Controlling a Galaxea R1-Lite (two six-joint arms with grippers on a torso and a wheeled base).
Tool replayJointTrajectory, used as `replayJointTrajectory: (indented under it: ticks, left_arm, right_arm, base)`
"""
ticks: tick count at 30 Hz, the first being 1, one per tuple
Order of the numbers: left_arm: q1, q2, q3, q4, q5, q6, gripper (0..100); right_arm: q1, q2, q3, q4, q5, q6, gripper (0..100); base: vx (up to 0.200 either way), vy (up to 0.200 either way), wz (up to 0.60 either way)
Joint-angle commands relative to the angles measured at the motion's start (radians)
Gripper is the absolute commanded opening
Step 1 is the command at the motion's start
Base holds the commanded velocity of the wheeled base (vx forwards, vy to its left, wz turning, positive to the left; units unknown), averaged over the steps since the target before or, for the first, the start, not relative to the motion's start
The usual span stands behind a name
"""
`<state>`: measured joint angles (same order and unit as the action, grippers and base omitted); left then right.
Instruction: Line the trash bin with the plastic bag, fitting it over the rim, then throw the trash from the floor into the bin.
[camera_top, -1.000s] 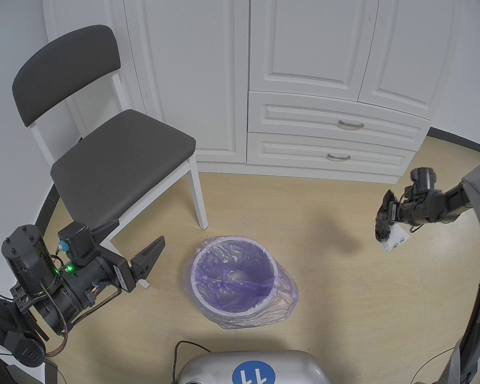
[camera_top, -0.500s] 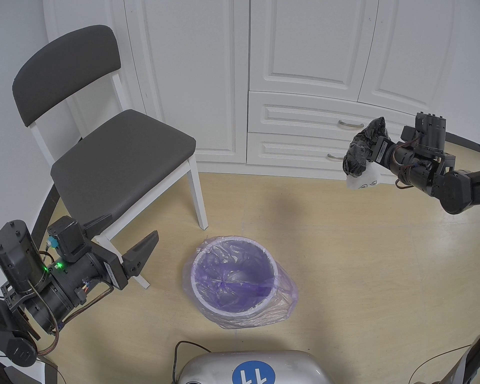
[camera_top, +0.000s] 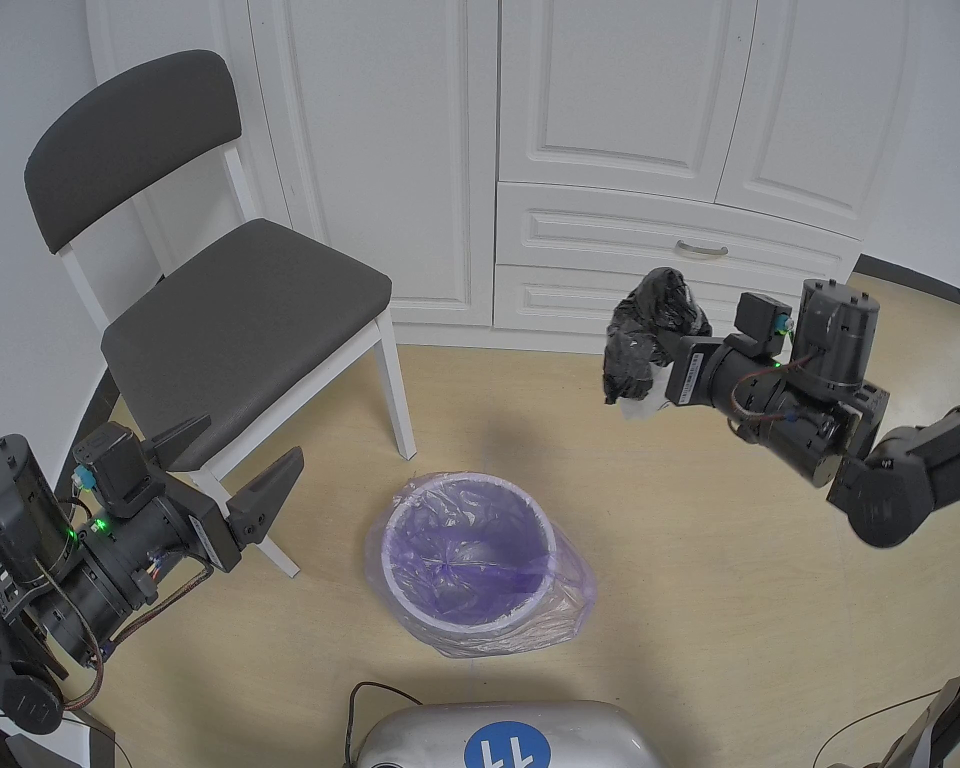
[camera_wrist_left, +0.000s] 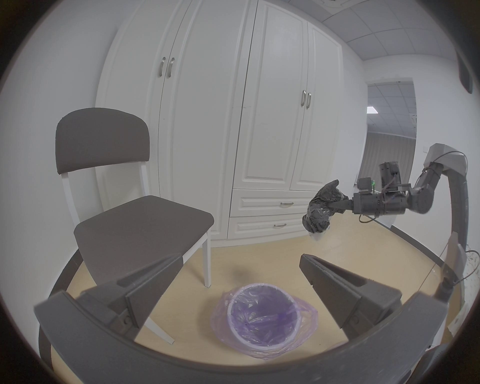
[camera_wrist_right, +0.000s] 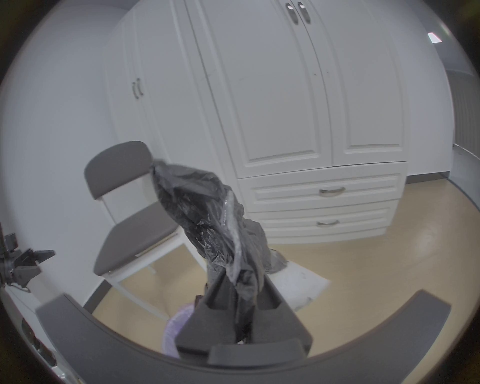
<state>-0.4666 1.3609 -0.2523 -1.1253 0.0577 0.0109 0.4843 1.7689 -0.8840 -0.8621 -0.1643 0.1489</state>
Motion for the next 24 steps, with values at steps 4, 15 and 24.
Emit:
replayJointTrajectory:
  ticks: [4,15,24]
  left_arm:
    - [0.0,-0.019,-0.001,-0.001,0.001,0.001,100]
    - [0.0,-0.085,-0.028,0.036,-0.001,0.004,100]
    - [0.0,-0.108,-0.035,0.065,-0.004,0.008,100]
  right_arm:
    - [0.183,0.19,0.085,-0.377,-0.02,-0.011,0]
    - [0.353,0.187,0.162,-0.615,-0.08,-0.086,0]
    - [0.467,0.087,0.249,-0.572,-0.164,-0.155,0]
  base:
    - [0.0,0.0,0.0]
    - [0.0,0.0,0.0]
    - [0.0,0.0,0.0]
